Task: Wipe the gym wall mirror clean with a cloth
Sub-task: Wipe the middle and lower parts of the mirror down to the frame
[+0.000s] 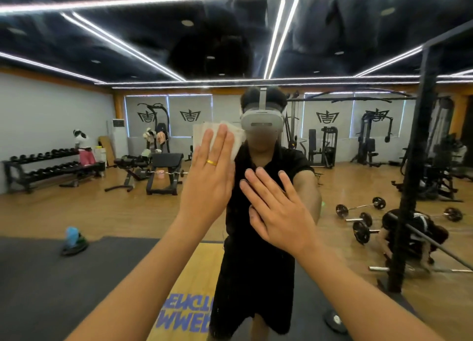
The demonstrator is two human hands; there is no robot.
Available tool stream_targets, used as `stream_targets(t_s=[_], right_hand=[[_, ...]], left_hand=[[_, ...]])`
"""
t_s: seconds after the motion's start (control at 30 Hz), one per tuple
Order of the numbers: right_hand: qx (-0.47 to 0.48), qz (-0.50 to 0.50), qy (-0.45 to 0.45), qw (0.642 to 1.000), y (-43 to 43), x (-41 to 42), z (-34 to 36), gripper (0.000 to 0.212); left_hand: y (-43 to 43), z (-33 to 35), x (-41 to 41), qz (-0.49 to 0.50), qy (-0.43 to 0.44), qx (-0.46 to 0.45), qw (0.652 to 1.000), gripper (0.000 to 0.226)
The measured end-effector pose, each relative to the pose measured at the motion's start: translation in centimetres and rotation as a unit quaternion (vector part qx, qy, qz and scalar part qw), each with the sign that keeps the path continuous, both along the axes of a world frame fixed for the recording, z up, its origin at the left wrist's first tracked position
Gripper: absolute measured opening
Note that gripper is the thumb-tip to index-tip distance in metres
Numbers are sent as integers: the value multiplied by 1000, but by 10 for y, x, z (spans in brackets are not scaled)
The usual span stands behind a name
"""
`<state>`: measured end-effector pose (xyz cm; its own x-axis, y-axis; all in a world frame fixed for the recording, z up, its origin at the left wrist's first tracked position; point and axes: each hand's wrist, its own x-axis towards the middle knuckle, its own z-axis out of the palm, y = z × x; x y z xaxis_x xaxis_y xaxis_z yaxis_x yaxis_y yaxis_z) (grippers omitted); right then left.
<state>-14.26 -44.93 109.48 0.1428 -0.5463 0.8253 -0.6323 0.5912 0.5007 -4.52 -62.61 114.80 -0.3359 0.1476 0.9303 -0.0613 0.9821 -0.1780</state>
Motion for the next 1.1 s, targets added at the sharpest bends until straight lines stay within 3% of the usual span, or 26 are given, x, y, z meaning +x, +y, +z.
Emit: stream_targets(t_s=[0.33,0.47,0.57,0.7,0.9,1.03,1.1], right_hand=[[-1,6,1,1000,0,1,-2,59],[-3,1,2,1000,0,-1,-1,59],[-4,1,5,1000,-2,0,-3,59],[-8,2,7,1000,1,0,-2,59],[-12,7,7,1000,-1,0,-3,60],[-13,4,9,1000,-2,-1,-2,59],[-9,4,8,1000,-3,-1,-2,59]], left_hand=[[19,109,-9,-42,50,34,997,58],[21,78,-10,-54,56,38,996,58],[7,51,-10,-32,33,-8,999,58],[-12,82,-5,-31,22,-64,997,58],[-63,147,19,-39,86,70,993,58],[-102,155,35,-26,168,199,965,62],[-106,149,40,-18,182,218,959,66]])
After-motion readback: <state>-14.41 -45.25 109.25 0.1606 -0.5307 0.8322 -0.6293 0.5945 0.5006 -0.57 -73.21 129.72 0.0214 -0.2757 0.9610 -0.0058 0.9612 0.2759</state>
